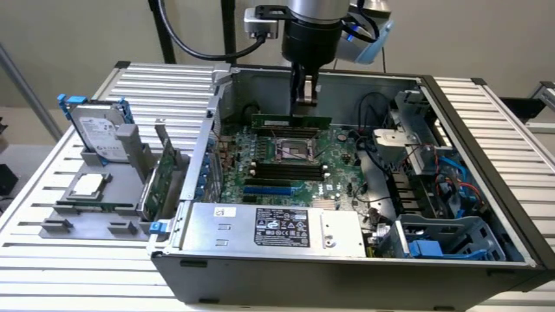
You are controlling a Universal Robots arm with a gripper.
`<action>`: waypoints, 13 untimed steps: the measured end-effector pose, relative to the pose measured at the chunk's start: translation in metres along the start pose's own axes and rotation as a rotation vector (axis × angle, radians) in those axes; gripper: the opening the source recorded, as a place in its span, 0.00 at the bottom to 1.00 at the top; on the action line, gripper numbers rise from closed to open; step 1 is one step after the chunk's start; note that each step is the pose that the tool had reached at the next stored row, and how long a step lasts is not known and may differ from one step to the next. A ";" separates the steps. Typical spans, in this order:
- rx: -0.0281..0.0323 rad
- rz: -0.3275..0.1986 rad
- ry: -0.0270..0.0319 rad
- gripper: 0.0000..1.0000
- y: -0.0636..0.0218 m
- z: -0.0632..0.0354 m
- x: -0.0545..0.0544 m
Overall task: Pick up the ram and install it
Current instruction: 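Insert the ram into the slot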
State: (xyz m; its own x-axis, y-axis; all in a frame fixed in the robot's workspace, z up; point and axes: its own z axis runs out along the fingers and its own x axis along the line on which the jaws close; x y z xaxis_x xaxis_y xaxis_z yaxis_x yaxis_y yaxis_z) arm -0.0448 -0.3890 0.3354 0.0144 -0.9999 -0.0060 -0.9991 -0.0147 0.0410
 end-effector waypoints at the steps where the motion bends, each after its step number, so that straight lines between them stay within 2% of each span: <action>1: 0.0000 0.000 -0.0001 0.00 0.0000 0.0000 0.000; 13: 0.0002 0.002 -0.0003 0.00 -0.0001 0.0014 0.000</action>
State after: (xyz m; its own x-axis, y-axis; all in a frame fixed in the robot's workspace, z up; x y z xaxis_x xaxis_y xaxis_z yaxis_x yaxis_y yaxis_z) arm -0.0448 -0.3890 0.3340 0.0124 -0.9999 -0.0062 -0.9991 -0.0127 0.0408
